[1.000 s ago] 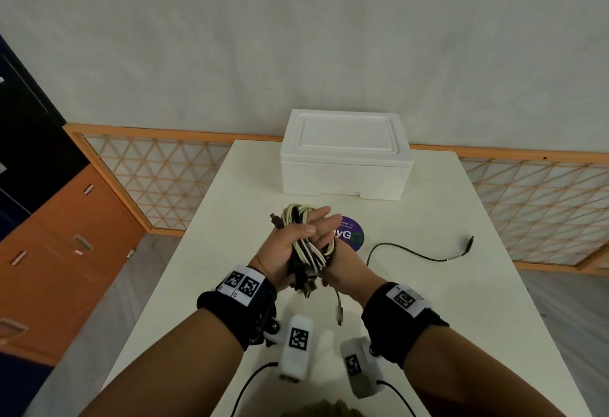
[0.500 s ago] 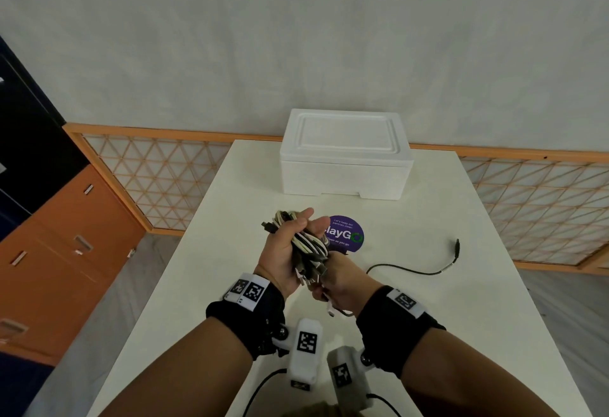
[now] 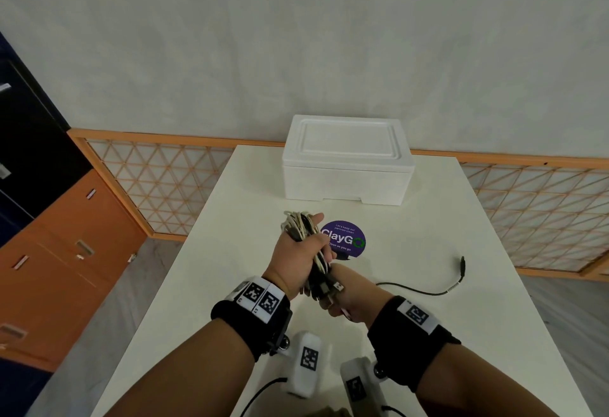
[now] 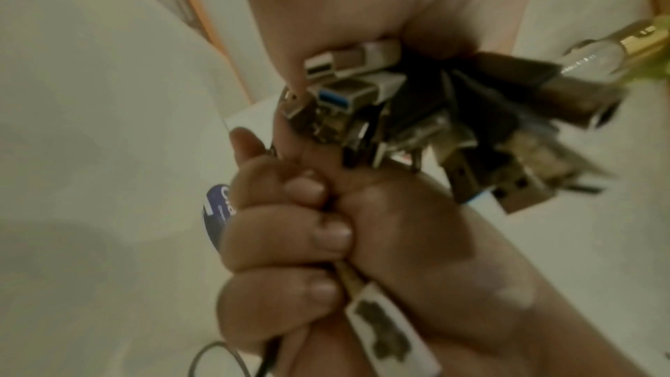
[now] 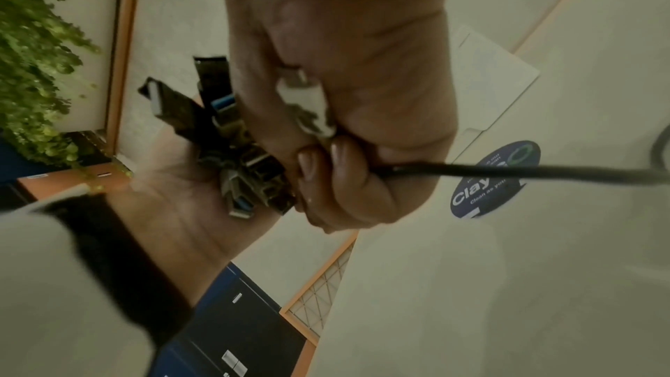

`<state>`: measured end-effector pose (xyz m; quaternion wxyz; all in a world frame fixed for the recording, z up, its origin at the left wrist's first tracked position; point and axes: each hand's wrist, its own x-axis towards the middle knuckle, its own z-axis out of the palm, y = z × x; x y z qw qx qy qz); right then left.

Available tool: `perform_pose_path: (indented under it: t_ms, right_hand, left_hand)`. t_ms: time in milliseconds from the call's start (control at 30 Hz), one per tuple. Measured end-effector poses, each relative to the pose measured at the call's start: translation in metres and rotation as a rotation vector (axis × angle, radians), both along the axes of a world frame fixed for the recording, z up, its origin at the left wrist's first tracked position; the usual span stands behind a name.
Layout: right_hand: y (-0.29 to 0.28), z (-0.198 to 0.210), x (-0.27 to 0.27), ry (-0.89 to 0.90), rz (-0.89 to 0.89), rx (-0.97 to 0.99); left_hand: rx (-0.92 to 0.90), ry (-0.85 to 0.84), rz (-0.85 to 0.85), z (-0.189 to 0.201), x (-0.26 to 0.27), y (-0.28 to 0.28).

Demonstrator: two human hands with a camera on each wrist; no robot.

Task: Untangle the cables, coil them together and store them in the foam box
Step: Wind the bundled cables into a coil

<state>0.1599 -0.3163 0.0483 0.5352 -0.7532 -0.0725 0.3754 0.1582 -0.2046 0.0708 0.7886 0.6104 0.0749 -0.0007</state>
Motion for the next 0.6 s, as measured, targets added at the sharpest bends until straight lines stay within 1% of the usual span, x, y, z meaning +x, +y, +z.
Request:
perform_pose_path:
  t_ms: [67,133,233,300,367,467,533,600]
  right_hand:
    - [-0.004,0.005,-0.001,-0.077,0.050,-0.042]
    - [-0.008,0.011,-0.001,-0.210,0.160,-0.112]
    - [-0.011,0.019,0.004,-0.372,0.322,-0.382]
    - [-0.007,0.026,0.004,-0.516,0.406,-0.535]
    - [-0.005,0.028,0.004,-0.652,0.420,-0.586]
    - [-0.007,0.025,0.005,-0.765,0.421,-0.594]
    - [-0.012,0.030,0.005,-0.823,0.414,-0.584]
    - [-0.020,0.040,0.007,-0.858,0.383,-0.581]
  left_hand:
    - [0.070,-0.002,0.014,-0.002,0.000,-0.001]
    - [0.158,0.001,0.031,-0.004,-0.001,0.000]
    - [0.322,-0.019,0.039,-0.004,-0.001,0.003]
    - [0.454,-0.005,0.041,-0.004,0.000,0.009]
    - [0.508,0.012,0.040,-0.002,0.001,0.012]
    - [0.615,-0.011,0.011,-0.001,0.001,0.014]
    - [0.677,-0.023,-0.050,-0.001,0.000,0.017]
    - [0.667,0.024,-0.142,-0.002,-0.001,0.020]
